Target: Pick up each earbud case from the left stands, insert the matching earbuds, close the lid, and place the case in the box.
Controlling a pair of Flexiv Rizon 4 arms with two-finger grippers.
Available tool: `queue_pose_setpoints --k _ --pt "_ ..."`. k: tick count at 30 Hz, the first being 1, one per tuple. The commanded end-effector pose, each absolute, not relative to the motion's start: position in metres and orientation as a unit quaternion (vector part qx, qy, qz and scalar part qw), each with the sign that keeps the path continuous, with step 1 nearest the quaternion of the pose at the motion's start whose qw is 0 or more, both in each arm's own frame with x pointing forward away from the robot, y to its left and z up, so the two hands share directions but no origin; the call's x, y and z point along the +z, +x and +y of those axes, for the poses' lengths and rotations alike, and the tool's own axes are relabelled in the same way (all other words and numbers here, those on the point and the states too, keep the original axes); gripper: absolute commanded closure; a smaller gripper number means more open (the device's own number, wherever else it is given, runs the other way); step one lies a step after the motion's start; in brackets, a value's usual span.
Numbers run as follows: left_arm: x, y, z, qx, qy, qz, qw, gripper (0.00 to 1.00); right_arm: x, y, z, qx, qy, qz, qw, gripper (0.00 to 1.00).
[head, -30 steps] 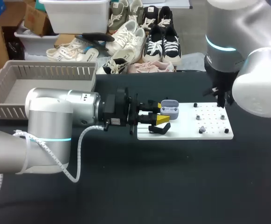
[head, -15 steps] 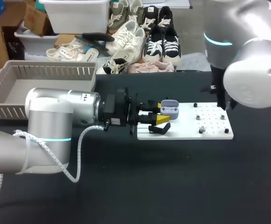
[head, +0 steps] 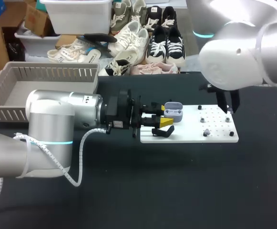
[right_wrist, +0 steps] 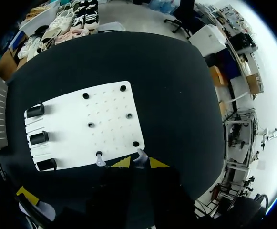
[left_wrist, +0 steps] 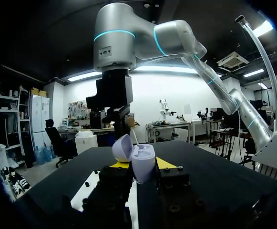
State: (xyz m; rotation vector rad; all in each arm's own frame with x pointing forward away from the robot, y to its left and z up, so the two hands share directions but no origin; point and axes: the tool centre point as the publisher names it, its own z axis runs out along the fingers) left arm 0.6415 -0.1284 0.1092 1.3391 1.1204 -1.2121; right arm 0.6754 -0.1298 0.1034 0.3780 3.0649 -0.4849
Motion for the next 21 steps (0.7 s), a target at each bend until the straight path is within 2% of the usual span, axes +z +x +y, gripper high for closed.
queue_pose_setpoints --k 1,16,21 --pt "0.109 0.642 -0.129 -0.499 0.55 0.46 0.487 1.0 0.104 0.675 -0.129 -0.157 0.122 0.98 0.007 1.0" --pt "0.109 0.642 -0.129 -0.499 0.55 0.46 0.487 1.0 0.104 0.675 -0.129 -0.157 0.122 0.98 0.007 1.0" --pt "0.109 0.642 -0.129 -0.499 0.55 0.46 0.487 1.0 0.132 0.672 -0.127 -0.165 0.142 0.975 0.034 1.0"
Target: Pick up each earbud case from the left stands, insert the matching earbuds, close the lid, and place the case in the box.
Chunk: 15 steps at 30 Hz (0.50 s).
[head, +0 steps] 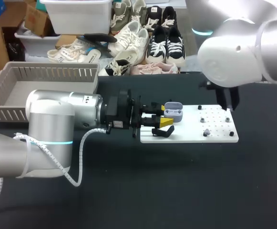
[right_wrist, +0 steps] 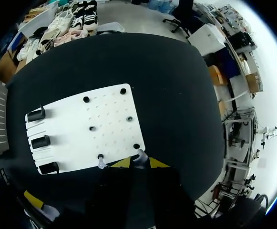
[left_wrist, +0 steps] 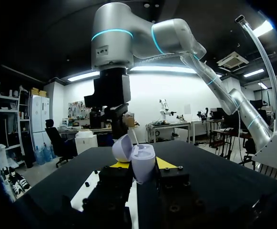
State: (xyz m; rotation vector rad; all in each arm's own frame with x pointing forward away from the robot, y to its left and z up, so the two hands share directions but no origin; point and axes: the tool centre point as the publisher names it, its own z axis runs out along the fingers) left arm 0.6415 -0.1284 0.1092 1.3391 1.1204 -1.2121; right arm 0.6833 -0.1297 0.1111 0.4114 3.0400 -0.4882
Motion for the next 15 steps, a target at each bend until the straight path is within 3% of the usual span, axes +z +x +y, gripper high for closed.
queue_pose_setpoints --k 1,15 --pt "0.109 0.642 -0.129 -0.499 0.55 0.46 0.487 1.0 0.14 0.671 -0.125 -0.168 0.143 0.975 0.037 1.0" --pt "0.109 0.642 -0.129 -0.499 0.55 0.46 0.487 1.0 0.219 0.637 -0.07 -0.16 0.17 0.971 0.055 1.0"
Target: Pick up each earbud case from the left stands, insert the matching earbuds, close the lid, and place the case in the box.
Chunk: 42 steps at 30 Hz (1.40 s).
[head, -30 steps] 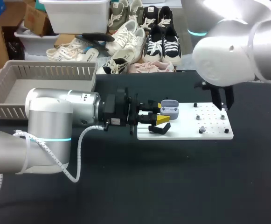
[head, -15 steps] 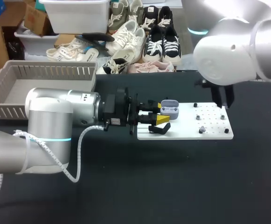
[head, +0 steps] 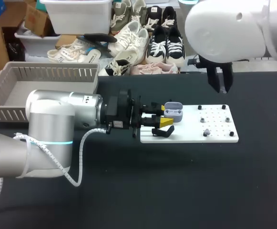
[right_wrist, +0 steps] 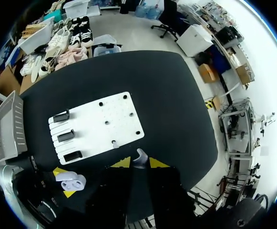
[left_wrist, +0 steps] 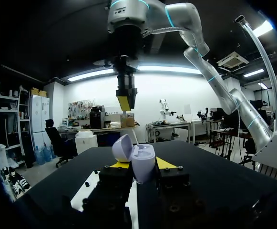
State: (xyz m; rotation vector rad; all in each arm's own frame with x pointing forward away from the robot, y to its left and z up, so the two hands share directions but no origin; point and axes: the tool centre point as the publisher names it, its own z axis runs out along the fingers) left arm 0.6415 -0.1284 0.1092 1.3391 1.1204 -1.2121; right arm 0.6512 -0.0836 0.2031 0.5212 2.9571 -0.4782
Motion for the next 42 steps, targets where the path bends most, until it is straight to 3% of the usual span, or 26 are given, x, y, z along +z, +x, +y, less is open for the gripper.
queue_pose_setpoints --k 1,21,42 --pt "0.109 0.642 -0.129 -0.499 0.55 0.46 0.487 1.0 0.221 0.634 -0.063 -0.16 0.168 0.971 0.054 1.0" --pt "0.109 0.642 -0.129 -0.499 0.55 0.46 0.487 1.0 0.201 0.613 0.034 -0.119 0.174 0.976 0.045 1.0" --pt "0.109 0.642 -0.129 -0.499 0.55 0.46 0.487 1.0 0.203 0.607 0.039 -0.12 0.195 0.972 0.049 1.0"
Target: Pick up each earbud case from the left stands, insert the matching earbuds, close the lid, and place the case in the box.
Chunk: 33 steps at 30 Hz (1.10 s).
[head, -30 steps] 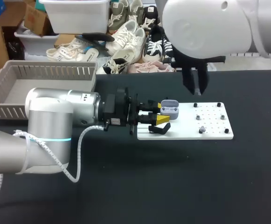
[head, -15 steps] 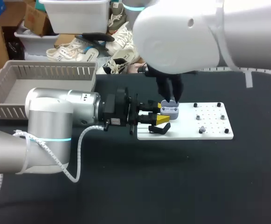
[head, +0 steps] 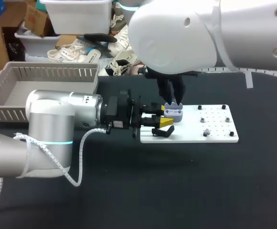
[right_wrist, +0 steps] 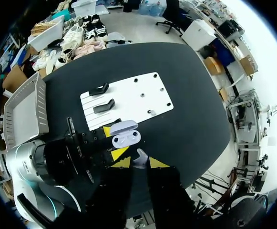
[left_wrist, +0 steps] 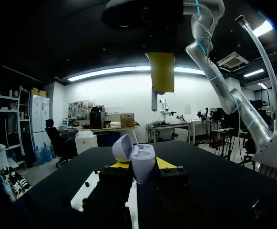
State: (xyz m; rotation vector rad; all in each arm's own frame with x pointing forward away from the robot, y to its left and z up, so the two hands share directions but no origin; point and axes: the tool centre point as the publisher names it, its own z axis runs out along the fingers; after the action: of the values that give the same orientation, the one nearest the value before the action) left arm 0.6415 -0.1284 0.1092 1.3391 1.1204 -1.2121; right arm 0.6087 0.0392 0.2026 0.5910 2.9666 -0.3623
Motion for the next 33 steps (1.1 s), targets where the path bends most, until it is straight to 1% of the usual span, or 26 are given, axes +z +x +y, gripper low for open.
queue_pose_setpoints --k 1,8,16,23,33 --pt "0.109 0.642 -0.129 -0.499 0.55 0.46 0.487 1.0 0.203 0.607 0.039 -0.12 0.195 0.972 0.049 1.0" --pt "0.109 0.642 -0.129 -0.499 0.55 0.46 0.487 1.0 0.205 0.61 0.041 -0.112 0.226 0.967 0.035 1.0" --pt "0.109 0.642 -0.129 -0.499 0.55 0.46 0.487 1.0 0.204 0.617 0.04 -0.098 0.287 0.953 -0.014 1.0" --pt "0.109 0.642 -0.129 -0.499 0.55 0.46 0.487 1.0 0.198 0.618 0.044 -0.087 0.295 0.951 -0.016 1.0" --pt "0.109 0.642 -0.129 -0.499 0.55 0.46 0.487 1.0 0.191 0.613 0.043 -0.055 0.276 0.96 0.013 1.0"
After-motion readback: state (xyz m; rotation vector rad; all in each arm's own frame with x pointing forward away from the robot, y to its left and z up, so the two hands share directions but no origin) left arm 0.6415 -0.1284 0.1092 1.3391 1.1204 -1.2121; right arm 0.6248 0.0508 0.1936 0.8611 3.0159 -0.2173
